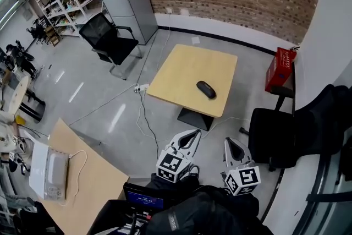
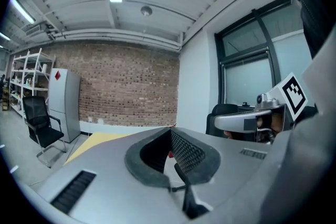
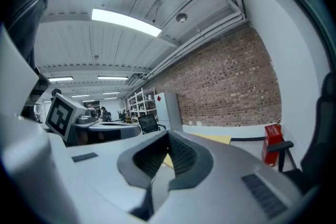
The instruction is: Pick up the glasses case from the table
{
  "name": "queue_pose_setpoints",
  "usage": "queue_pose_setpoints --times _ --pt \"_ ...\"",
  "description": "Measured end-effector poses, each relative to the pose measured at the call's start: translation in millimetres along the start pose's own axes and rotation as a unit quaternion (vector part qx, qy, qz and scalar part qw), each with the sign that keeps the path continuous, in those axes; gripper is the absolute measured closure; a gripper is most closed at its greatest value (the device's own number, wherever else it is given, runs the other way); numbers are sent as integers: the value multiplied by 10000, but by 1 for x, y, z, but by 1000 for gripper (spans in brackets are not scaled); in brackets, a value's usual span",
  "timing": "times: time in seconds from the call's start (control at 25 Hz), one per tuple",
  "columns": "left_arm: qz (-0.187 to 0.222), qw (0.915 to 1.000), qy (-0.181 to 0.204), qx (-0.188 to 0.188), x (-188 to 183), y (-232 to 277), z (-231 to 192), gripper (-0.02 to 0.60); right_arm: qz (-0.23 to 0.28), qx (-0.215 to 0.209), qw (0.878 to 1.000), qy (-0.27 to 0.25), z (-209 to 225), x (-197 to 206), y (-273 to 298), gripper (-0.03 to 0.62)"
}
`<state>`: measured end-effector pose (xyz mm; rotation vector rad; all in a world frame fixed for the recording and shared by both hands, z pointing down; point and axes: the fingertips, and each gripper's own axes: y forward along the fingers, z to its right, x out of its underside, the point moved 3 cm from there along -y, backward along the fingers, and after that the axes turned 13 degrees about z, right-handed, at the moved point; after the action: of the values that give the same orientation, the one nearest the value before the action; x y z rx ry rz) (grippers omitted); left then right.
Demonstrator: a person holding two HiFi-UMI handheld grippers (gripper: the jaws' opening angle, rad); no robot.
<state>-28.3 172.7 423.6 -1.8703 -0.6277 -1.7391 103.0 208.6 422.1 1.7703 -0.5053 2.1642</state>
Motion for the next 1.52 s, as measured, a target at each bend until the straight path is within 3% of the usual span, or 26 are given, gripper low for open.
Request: queue_pose_setpoints --times 0.76,1.32,1.52 --pt "-190 9985 -397 336 18 50 -106 581 -288 193 9993 -160 -3 18 117 591" --pt "-369 9964 -610 468 35 71 -125 581 -595 300 9977 -138 6 33 141 591" --pt "-505 9962 -616 359 44 82 -130 581 -679 187 9975 -46 20 40 155 591"
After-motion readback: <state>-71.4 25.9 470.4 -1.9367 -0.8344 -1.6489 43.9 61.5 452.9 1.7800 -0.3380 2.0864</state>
